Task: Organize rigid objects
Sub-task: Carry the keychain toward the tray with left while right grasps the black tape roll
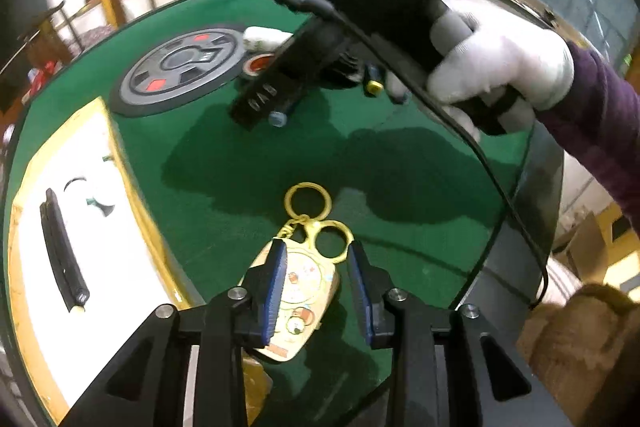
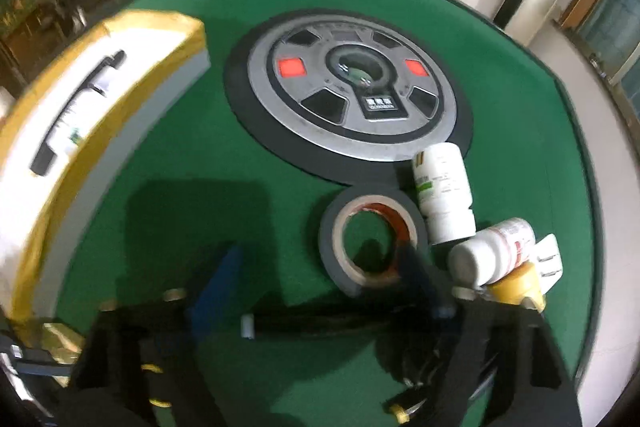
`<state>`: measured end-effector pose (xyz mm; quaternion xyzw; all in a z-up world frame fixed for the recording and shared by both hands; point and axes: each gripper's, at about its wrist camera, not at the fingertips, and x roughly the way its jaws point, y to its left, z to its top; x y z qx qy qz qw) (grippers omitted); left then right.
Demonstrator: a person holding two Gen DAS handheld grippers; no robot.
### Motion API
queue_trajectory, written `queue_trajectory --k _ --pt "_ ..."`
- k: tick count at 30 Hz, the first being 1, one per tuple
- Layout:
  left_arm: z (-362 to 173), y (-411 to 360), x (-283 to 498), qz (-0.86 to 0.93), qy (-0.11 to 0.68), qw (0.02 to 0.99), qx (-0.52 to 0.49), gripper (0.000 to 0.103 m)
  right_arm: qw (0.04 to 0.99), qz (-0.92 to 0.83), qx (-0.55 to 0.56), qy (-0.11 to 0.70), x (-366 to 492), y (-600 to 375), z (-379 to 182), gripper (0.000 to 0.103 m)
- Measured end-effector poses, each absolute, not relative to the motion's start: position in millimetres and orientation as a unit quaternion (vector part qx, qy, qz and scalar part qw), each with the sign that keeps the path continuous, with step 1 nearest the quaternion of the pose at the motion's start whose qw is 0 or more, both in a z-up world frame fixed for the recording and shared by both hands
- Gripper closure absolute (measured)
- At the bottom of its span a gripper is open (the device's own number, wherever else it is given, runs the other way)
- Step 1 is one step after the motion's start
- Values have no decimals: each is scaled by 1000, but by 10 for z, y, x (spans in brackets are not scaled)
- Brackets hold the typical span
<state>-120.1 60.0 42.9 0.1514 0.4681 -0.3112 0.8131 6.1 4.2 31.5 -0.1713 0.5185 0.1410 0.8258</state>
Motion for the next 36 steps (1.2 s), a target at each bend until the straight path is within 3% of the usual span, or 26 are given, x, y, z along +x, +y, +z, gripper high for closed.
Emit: queue_trajectory --k 2,4,9,12,15,17,18,19,24,28,36 --pt "430 549 -1223 -328 469 802 170 57 829 138 -160 518 37 -4 345 65" --pt "427 486 -1245 -343 471 788 199 49 831 142 -141 518 -5 -93 375 71" --pt "456 445 -1191 -324 474 779 251 48 832 159 -117 519 -148 -188 412 74" --pt "400 451 -1140 -299 476 776 286 33 832 168 -109 518 -154 -220 416 74" --pt "280 357 -1214 -299 465 754 354 30 831 172 -96 521 -110 -240 393 74" --pt "283 342 -1173 -290 483 747 352 33 832 174 -93 518 -116 -244 386 74" --pt "295 346 -1137 -297 499 745 328 48 833 174 -89 517 -122 -252 386 74" --pt "298 345 -1141 -297 496 750 320 50 834 175 -87 516 -123 -260 386 74" --pt "348 383 -1244 -298 487 774 273 50 838 181 -69 510 -134 -308 386 74" --pt "515 464 -1350 -307 473 796 222 50 846 187 -48 498 -187 -364 444 95" --pt "971 850 -1493 -305 428 843 121 50 860 200 1 470 -288 -511 741 96"
